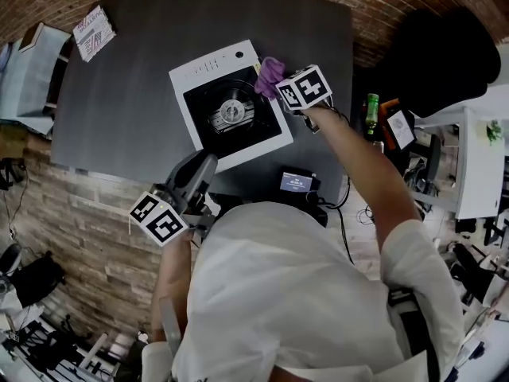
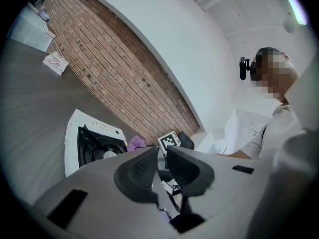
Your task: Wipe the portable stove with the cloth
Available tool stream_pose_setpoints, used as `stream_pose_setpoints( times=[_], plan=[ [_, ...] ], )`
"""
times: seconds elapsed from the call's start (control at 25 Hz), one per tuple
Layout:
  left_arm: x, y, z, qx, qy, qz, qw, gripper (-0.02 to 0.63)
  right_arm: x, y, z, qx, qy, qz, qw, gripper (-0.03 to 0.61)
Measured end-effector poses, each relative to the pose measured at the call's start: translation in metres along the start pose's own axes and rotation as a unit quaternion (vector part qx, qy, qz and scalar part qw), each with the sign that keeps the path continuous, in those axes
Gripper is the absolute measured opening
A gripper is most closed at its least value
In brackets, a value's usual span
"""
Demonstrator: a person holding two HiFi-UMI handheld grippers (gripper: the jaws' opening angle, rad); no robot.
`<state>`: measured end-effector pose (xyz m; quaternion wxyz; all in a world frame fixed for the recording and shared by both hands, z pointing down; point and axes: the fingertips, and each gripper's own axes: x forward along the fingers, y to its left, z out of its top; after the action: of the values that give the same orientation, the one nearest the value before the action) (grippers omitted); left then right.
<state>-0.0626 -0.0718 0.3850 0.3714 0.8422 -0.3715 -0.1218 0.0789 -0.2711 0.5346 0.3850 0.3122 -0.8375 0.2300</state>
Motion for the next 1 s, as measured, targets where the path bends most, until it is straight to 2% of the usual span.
stream_pose_setpoints(
  times=[0.28,1.0],
  plan=[
    [0.006,-0.002,-0.003,-0.002,0.013,-0.015,0.9998,0.066,-0.008,0.009,-0.012,-0.039,0.006,-0.012,0.999,0.103],
    [0.006,-0.004,-0.016,-0.017,0.025,-0.032,0.9990,0.066,-0.037,0.032,-0.055,-0.037,0.000,-0.036,0.999,0.102]
  ],
)
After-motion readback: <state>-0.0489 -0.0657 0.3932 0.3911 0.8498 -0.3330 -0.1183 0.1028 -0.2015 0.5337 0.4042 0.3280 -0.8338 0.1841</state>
